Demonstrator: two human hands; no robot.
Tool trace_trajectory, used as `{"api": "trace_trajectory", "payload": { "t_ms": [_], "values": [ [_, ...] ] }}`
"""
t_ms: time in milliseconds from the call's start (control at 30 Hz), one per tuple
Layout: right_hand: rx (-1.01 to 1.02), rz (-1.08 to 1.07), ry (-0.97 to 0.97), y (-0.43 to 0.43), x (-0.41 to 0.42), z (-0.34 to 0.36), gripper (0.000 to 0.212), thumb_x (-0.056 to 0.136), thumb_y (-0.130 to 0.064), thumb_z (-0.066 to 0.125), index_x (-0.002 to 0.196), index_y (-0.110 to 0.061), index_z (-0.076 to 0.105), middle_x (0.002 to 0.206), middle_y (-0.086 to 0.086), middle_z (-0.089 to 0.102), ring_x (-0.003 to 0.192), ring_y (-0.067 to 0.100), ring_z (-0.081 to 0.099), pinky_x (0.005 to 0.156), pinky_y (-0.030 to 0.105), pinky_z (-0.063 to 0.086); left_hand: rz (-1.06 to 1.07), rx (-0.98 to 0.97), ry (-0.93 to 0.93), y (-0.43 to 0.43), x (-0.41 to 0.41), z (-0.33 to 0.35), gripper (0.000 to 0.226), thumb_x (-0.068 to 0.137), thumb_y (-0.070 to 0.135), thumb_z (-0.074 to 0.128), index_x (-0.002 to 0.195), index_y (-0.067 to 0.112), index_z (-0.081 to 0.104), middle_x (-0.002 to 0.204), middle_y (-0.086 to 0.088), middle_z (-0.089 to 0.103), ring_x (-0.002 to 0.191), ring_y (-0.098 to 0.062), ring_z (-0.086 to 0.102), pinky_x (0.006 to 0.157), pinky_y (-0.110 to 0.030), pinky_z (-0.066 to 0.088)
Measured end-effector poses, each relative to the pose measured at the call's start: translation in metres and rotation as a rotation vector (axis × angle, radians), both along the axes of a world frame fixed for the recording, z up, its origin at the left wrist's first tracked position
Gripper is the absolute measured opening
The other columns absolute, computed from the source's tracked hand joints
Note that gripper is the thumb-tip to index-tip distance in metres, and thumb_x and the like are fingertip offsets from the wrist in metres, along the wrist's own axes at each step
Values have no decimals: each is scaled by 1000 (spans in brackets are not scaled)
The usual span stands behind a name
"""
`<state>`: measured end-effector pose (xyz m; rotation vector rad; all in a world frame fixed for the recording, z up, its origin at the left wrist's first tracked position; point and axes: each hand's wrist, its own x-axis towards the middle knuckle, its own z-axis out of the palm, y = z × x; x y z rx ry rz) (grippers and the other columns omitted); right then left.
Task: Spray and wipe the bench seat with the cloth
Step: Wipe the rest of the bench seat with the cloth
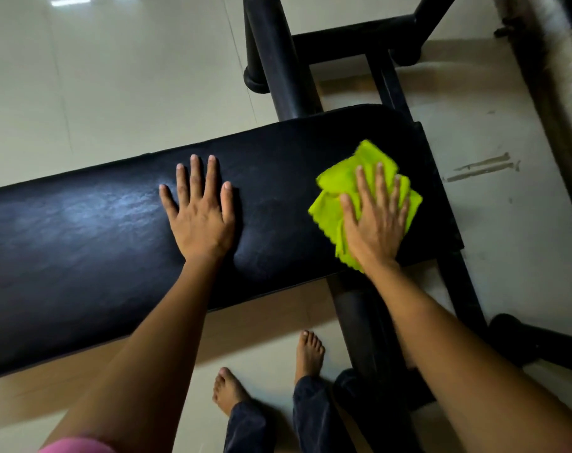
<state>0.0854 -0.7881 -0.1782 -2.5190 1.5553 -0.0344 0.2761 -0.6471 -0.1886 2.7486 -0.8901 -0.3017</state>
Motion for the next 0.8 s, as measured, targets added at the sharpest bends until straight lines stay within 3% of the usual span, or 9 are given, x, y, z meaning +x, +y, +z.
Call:
{"api": "trace_trajectory", "payload": {
  "t_ms": [100,200,267,367,533,733,800],
  "values": [
    [-24,-158,-25,18,13,-4,65,87,-64,19,145,-35,23,156,-3,18,144,30,12,115,51,9,1,8,-13,0,-2,-2,53,99,45,14,149,29,12,159,2,8,146,-18,0,117,-46,-7],
    [-70,17,2,68,11,-8,63,87,-62,27,143,-33,31,152,0,30,140,34,23,112,52,16,5,8,-18,1,-1,-3,53,98,45,13,149,30,12,159,2,8,146,-18,0,117,-47,-6],
    [-80,149,52,90,2,-8,60,90,-62,20,143,-34,31,152,-1,31,140,32,21,111,50,13,2,14,-16,2,-1,-3,52,99,44,14,149,29,13,159,2,10,146,-19,2,117,-47,-5],
    [-74,218,66,64,1,-7,59,91,-61,16,142,-35,31,151,-2,32,139,29,22,110,49,17,-4,7,-26,2,0,-2,53,98,45,15,149,29,14,159,1,11,146,-19,2,117,-47,-5],
    [18,-85,-18,9,29,-4,59,90,-60,24,145,-37,23,156,-5,16,145,28,10,115,48,5,4,14,-25,1,-2,-4,53,99,45,15,149,29,12,159,2,9,146,-18,0,117,-46,-6],
    [-67,154,60,48,1,-7,55,91,-53,28,142,-33,33,150,1,35,137,31,32,110,49,24,1,32,-12,1,-2,-2,52,99,45,15,149,30,12,159,2,9,146,-18,1,117,-47,-5],
    [-24,104,49,21,-7,-4,55,91,-52,26,142,-33,32,151,3,32,138,32,30,109,51,26,-3,33,-12,3,0,-2,54,97,47,13,149,30,12,159,2,10,146,-18,1,117,-47,-5]
  ]
}}
